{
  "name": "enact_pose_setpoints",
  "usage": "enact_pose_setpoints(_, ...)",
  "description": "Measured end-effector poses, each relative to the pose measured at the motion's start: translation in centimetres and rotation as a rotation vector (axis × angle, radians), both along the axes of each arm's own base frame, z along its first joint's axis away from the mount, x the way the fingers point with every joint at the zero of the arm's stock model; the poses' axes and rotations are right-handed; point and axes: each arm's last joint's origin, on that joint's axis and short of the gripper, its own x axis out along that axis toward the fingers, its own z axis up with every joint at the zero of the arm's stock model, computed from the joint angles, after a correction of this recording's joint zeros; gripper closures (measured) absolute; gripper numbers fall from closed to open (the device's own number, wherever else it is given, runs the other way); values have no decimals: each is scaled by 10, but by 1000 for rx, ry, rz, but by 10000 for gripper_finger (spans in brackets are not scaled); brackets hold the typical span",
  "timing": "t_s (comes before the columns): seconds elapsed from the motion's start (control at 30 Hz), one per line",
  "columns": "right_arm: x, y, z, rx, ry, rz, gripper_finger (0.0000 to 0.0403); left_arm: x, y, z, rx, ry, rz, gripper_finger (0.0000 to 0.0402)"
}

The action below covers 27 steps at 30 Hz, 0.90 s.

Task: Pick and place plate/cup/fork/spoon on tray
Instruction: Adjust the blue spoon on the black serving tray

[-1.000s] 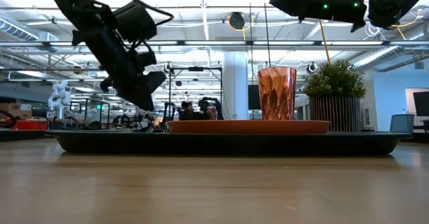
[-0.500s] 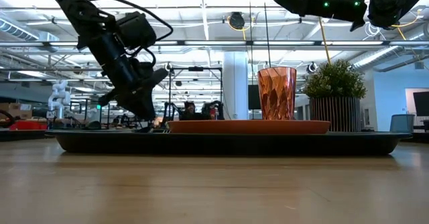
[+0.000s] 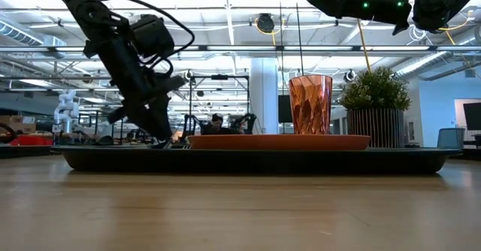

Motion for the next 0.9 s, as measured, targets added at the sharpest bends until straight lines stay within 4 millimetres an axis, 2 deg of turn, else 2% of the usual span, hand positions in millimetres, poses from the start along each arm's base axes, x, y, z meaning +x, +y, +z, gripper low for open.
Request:
enact_pose_setpoints(0.6,0,0,0,15,-8,8,284,-8,0,-4,35,106,80,321)
enact_pose_setpoints(0.9,0,0,0,14,-8,7,284,-7,0,-4,48,95,65,321)
